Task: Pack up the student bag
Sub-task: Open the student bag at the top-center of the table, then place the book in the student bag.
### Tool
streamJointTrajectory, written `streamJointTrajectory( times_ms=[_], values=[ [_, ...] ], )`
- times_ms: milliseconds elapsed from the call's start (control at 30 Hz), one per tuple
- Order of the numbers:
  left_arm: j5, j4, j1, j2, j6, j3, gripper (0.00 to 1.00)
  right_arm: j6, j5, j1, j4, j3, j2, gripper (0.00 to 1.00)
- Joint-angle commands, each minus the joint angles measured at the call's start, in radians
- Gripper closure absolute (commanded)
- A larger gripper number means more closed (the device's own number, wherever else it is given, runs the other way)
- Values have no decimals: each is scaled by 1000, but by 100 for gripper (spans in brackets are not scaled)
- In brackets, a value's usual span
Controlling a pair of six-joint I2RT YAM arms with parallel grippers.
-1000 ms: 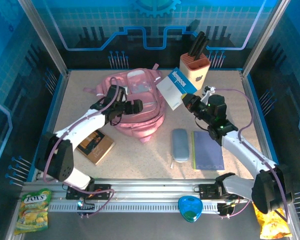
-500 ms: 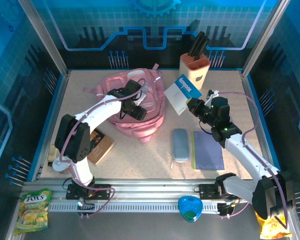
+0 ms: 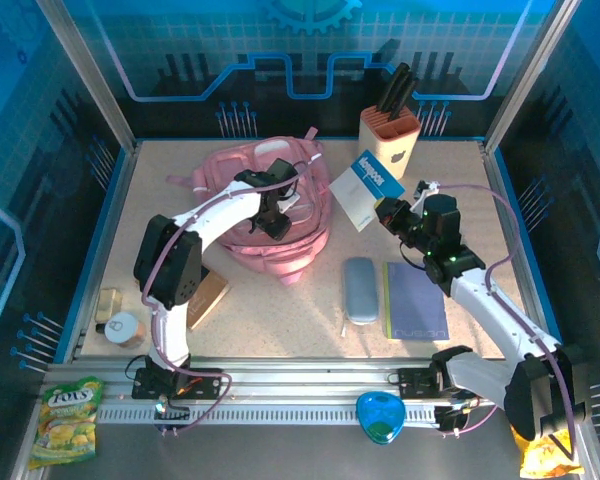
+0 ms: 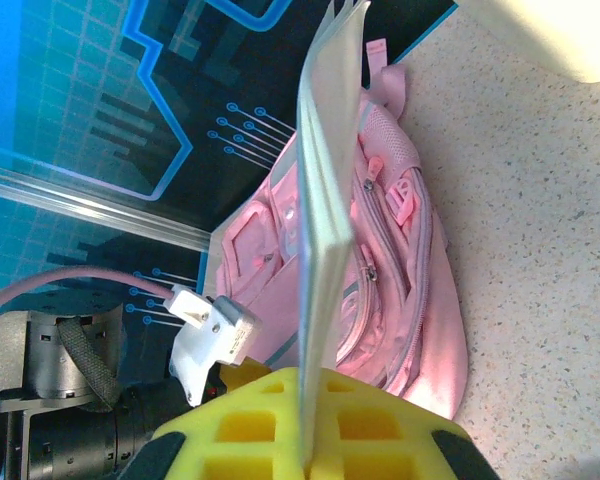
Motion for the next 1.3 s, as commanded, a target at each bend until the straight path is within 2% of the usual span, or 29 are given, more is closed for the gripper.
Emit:
streamJointTrajectory(
  times_ms=[0, 67, 300, 400, 533, 700, 900, 1000, 1267],
  values=[
    [-34, -22, -6, 25, -14, 42, 50, -13, 13, -18, -8, -11, -32, 100],
    [-28, -21, -10, 24, -9, 41, 54, -15, 18, -18, -15, -11, -39, 100],
    [-39, 39, -17, -43, -21, 30, 79, -27, 24, -23, -34, -16, -56, 100],
    [-66, 86, -16, -102, -55, 23, 100, -37, 34, -24, -53, -16, -69, 100],
    [-158, 136, -16, -172, -129, 24, 100, -37, 54, -26, -66, -32, -94, 100],
    [-203, 242, -16, -251, -182, 6, 100, -22, 32, -26, -60, -38, -95, 100],
    [-171, 359, -16, -289, -218, 23, 100, 53, -54, -10, -26, -43, -64, 100],
    [-143, 372, -16, -271, -233, 58, 100, 81, -17, 39, -67, -25, -38, 100],
    [-107, 372, -16, -252, -252, 84, 100, 163, -77, 157, 123, 25, 130, 100]
  ],
)
